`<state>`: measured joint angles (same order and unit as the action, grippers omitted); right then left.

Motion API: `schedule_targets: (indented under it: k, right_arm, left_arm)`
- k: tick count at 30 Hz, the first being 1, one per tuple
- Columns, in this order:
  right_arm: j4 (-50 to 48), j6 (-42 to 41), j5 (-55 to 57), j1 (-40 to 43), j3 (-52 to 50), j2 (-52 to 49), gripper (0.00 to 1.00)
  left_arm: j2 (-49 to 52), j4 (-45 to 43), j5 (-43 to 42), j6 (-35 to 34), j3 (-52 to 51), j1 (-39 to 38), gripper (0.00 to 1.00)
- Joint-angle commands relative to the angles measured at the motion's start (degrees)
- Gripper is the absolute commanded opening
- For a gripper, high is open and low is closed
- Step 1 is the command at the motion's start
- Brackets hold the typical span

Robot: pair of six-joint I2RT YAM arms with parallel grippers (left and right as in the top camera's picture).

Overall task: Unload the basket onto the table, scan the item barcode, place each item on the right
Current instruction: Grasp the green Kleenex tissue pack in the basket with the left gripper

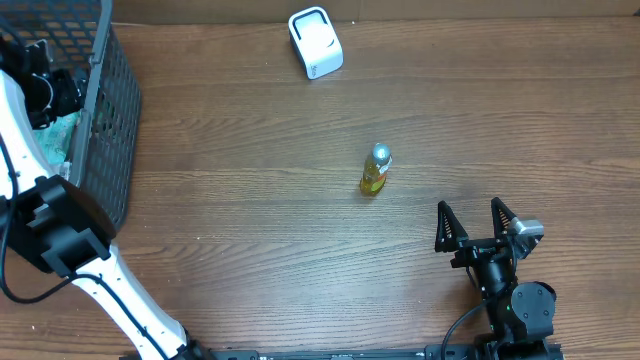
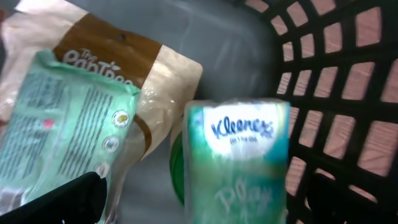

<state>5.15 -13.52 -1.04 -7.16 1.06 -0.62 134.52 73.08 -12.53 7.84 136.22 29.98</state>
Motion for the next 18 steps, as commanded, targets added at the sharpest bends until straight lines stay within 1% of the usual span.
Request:
schedule_targets:
  k: [1,18]
  right_arm:
    - [-0.31,-0.20,0.35,0.15,-0.59,0.28,1.00]
    - [-0.33,-0.20,0.35,0.15,-0.59,0.28,1.00]
  left_arm:
    - [1.66,-0.70,-2.14,2.91,-0.11,-0.50,1.00]
    - [7.72,-0.74,-2.03,2.93,-0.20,-0.76,0.99]
